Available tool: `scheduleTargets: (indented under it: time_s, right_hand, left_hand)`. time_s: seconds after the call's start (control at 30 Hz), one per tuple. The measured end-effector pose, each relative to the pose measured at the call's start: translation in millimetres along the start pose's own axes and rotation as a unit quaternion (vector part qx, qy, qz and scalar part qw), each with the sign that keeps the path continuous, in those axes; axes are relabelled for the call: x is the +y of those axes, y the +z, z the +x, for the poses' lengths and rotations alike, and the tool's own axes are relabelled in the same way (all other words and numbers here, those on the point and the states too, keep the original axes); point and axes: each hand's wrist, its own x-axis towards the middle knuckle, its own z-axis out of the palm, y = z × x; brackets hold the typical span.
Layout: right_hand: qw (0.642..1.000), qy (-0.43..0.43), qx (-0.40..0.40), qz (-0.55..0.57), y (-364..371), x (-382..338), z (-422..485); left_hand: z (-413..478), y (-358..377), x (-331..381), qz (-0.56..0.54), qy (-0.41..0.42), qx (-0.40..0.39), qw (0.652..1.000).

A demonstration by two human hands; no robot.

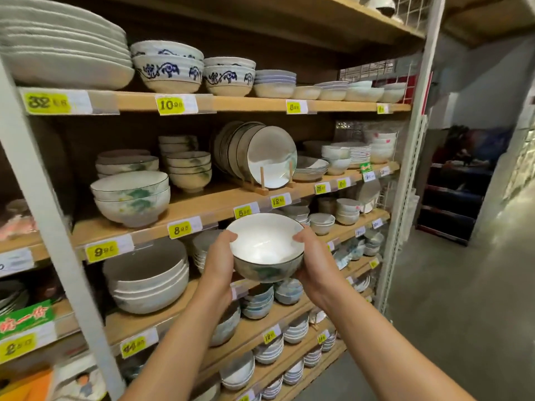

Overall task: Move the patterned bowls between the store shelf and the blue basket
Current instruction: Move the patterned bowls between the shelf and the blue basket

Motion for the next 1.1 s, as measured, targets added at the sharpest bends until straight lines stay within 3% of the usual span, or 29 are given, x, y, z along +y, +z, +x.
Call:
scheduleTargets:
  time_s: [0.27,0.57,0.8,0.93,1.1]
  right_hand:
    - [0.997,0.031,-0.069,0.024,27,-28,102]
    - [0.983,0.072,-0.161,0.046,90,-28,193]
    - [0.977,0.072,-0.196,0.047,142,-36,263]
    - [0.966,0.021,-0.236,0.105,155,-45,296]
    - [0.947,0.023,-0.266,0.178,160,-55,333]
  left_hand:
    - [74,9,36,0.007,0.033,0.033,0.999]
    - [134,-9,67,0.073,0.089,0.137,0.984]
    - [189,-3,86,-0.021,0.143,0.237,0.961]
    - [219,13,101,-0.069,0.213,0.285,0.932]
    - [257,31,122,-0.107,0.271,0.299,0.909]
